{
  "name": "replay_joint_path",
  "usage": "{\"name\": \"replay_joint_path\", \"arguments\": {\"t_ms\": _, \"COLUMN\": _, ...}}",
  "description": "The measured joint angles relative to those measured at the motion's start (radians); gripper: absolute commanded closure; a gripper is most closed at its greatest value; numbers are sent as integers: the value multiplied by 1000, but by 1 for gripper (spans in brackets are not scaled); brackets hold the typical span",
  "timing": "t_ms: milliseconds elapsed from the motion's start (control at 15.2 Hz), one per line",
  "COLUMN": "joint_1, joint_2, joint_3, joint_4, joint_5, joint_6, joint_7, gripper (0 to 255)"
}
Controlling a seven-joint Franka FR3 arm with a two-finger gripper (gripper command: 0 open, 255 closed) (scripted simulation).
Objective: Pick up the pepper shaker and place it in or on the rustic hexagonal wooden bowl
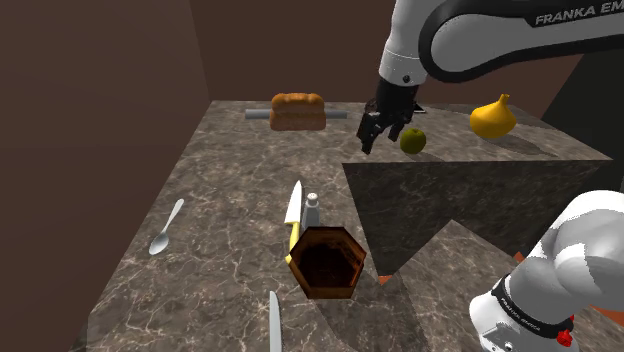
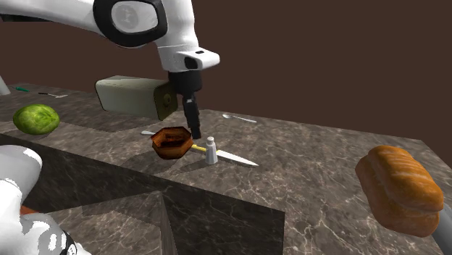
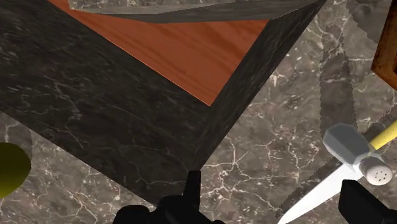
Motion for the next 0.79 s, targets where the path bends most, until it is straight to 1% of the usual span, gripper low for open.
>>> {"name": "replay_joint_path", "arguments": {"t_ms": 396, "joint_1": 25, "joint_2": 190, "joint_3": 98, "joint_4": 50, "joint_5": -13, "joint_6": 103, "joint_7": 108, "gripper": 0}}
{"name": "replay_joint_path", "arguments": {"t_ms": 594, "joint_1": 31, "joint_2": 307, "joint_3": 137, "joint_4": 113, "joint_5": -42, "joint_6": 136, "joint_7": 160, "gripper": 0}}
{"name": "replay_joint_path", "arguments": {"t_ms": 792, "joint_1": 46, "joint_2": 407, "joint_3": 175, "joint_4": 156, "joint_5": -75, "joint_6": 168, "joint_7": 222, "gripper": 0}}
